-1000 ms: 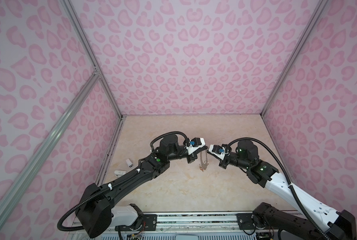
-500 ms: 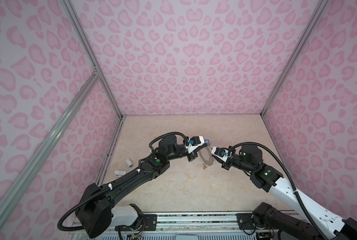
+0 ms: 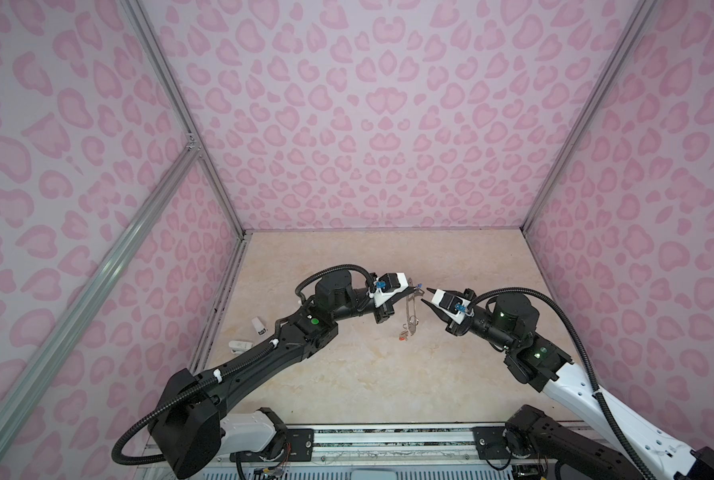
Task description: Put the keys on the keyring
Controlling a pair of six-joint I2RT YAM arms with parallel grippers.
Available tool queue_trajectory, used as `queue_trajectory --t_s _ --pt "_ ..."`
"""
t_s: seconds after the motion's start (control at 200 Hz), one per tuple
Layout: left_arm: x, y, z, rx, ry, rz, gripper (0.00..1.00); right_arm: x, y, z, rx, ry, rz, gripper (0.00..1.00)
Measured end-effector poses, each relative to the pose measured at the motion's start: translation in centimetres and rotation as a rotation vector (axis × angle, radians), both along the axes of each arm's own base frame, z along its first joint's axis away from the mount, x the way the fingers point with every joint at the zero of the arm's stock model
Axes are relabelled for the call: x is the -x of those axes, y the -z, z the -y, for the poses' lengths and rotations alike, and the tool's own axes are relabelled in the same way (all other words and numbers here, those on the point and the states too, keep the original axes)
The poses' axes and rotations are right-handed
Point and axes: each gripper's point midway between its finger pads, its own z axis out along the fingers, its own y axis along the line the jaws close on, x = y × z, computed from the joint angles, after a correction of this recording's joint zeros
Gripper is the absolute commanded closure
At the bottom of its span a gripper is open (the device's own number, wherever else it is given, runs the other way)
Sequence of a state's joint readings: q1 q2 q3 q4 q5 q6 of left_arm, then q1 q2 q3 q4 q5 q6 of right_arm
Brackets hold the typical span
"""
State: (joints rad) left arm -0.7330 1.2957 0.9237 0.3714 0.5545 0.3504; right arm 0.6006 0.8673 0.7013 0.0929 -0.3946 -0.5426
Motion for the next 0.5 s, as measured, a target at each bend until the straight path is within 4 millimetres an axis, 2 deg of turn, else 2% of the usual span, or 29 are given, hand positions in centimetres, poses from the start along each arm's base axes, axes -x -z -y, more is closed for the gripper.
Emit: queue_trajectory --t_s 0.27,0.505 --pt "1.4 -0.6 -0.2 0.006 0.053 0.024 0.97 -0.6 -0.3 -0.1 0.011 0.000 0.012 0.58" --pt "2.5 -0.3 -0.4 -0.021 0.104 0.036 0.97 -0.5 -0.3 0.3 -0.026 -0.047 -0.047 0.61"
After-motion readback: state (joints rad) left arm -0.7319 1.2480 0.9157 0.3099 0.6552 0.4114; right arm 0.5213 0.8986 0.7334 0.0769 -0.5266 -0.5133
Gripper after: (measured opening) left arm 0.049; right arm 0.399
